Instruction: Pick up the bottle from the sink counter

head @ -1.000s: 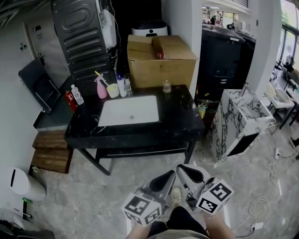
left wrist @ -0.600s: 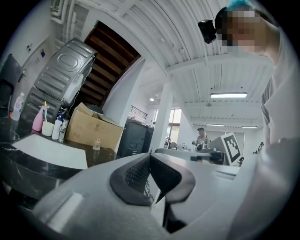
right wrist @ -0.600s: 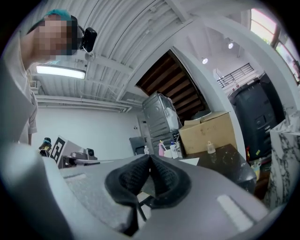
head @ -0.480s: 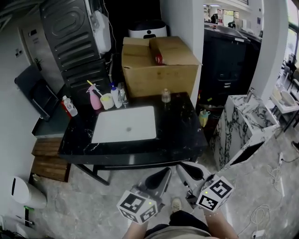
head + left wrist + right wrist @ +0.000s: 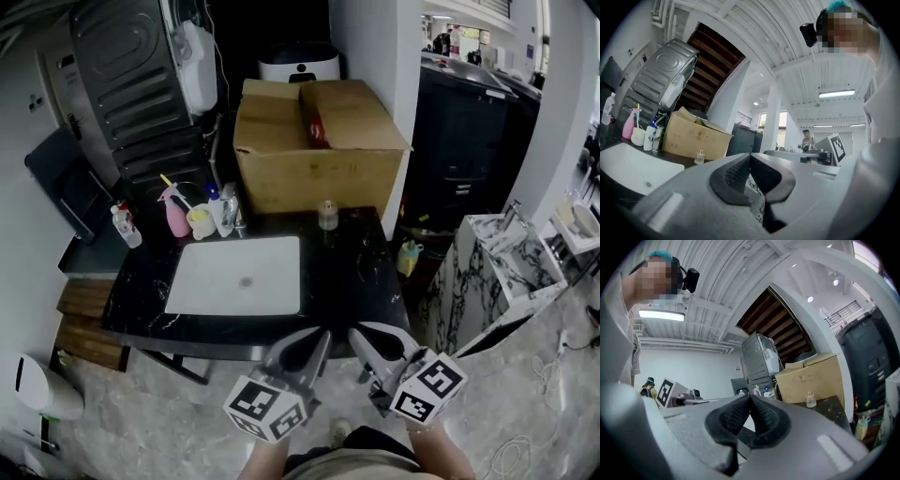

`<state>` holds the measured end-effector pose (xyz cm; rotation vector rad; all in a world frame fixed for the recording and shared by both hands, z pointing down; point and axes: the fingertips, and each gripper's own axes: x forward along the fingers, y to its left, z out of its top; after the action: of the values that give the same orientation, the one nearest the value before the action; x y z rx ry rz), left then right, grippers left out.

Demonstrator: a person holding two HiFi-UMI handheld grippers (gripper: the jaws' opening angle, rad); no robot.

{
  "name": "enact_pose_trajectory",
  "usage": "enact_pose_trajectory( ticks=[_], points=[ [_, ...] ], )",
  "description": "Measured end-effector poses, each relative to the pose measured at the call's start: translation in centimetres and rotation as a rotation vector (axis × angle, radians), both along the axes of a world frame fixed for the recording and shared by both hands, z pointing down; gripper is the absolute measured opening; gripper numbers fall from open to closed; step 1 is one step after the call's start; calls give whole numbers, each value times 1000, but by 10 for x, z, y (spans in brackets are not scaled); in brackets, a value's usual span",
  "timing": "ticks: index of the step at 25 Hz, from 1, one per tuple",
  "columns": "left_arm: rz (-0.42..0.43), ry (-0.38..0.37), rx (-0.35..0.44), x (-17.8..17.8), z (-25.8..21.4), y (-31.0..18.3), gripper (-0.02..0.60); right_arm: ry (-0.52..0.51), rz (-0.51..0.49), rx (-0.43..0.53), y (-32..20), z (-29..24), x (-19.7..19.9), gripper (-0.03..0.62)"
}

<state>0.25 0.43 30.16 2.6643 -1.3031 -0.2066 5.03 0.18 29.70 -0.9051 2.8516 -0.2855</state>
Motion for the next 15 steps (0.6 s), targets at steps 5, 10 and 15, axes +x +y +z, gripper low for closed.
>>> enact_pose_trajectory(
  ticks=[5, 10, 15],
  points=[
    [18, 3, -22, 19, 6, -30, 6, -12, 4, -8, -28, 4, 15, 3],
    [-12, 80, -12, 22, 2, -43, 6, -14, 3, -23, -43, 11, 24, 3],
    [-10, 51, -47, 27, 13, -53, 6, -11, -1, -46, -51, 16, 30, 3]
  ],
)
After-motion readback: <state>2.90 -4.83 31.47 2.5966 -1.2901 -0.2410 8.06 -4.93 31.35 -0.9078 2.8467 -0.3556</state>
